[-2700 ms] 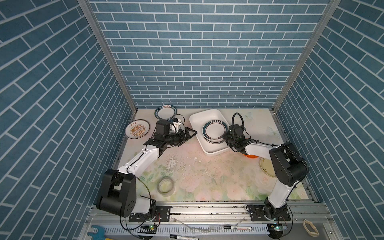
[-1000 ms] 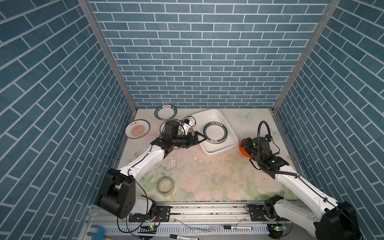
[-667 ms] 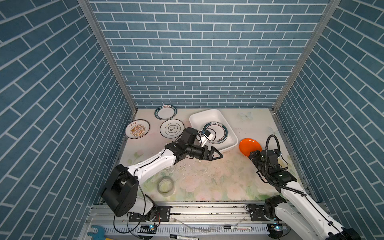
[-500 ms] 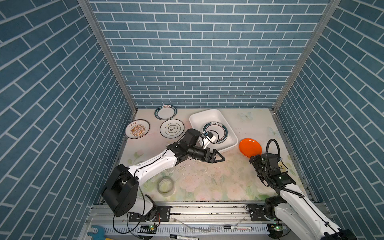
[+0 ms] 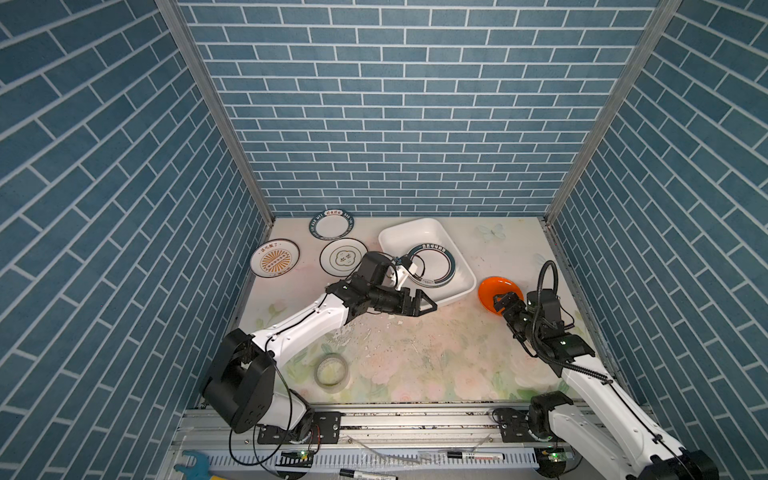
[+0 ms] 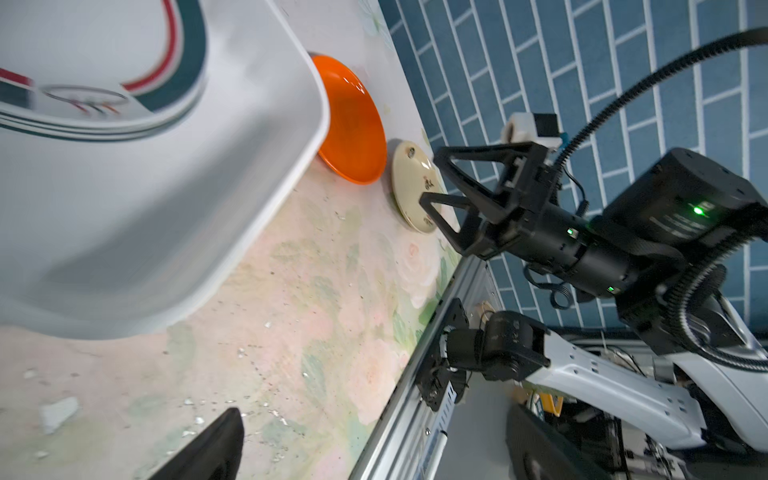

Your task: Place the plates into the plastic bin on the countertop

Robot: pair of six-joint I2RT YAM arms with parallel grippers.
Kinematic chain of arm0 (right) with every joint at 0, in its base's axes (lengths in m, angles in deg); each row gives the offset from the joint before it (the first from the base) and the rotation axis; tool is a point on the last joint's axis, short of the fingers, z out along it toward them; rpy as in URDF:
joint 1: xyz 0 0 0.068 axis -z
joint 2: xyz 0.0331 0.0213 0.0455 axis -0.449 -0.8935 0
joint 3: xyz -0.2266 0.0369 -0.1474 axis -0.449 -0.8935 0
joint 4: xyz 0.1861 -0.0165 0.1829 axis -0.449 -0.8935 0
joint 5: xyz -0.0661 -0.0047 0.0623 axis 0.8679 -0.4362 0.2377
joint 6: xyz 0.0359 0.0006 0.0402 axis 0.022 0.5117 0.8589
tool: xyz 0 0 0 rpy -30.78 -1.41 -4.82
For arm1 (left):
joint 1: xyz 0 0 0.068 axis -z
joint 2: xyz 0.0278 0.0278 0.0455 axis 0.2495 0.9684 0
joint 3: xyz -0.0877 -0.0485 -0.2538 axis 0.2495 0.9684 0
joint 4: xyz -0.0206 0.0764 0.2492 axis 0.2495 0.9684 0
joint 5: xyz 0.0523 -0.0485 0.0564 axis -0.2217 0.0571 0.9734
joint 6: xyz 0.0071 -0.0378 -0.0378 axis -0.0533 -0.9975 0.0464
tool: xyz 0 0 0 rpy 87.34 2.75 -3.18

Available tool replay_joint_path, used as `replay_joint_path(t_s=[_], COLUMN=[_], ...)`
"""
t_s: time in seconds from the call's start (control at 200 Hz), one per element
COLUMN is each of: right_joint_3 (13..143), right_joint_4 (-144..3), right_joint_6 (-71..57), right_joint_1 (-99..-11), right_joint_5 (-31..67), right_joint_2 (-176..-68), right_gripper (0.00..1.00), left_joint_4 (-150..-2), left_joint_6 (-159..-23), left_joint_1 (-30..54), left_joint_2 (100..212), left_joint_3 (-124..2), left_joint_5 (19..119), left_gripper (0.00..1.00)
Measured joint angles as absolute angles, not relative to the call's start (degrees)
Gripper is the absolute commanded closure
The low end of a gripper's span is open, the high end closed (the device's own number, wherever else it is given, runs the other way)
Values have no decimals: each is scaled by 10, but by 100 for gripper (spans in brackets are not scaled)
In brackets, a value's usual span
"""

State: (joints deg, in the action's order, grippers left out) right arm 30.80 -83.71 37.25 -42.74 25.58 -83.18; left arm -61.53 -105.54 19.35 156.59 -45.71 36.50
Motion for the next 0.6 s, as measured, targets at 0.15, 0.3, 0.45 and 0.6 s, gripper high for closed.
replay_joint_path(t_s=[0.15, 0.3, 0.45, 0.6], right_joint_3=[368, 444, 496, 514], right_joint_4=[-820, -808, -780, -760], right_joint_6=[330, 282, 245, 226], right_joint_1=[-474, -551, -610, -652], right_joint_5=[242, 248, 250, 252], right_joint_2=[-893, -948, -992, -1023], right_gripper=[8, 7, 6, 6], left_joint_4=[-611, -616, -623, -646], left_joint_6=[-1062, -1080, -1095, -1120], left_joint_1=[104, 10, -78, -185], left_joint_2=[1564, 1564, 1564, 1570], left_joint_3=[-457, -452, -450, -442], left_joint_5=[394, 408, 412, 406], left_gripper=[0, 0, 1, 1])
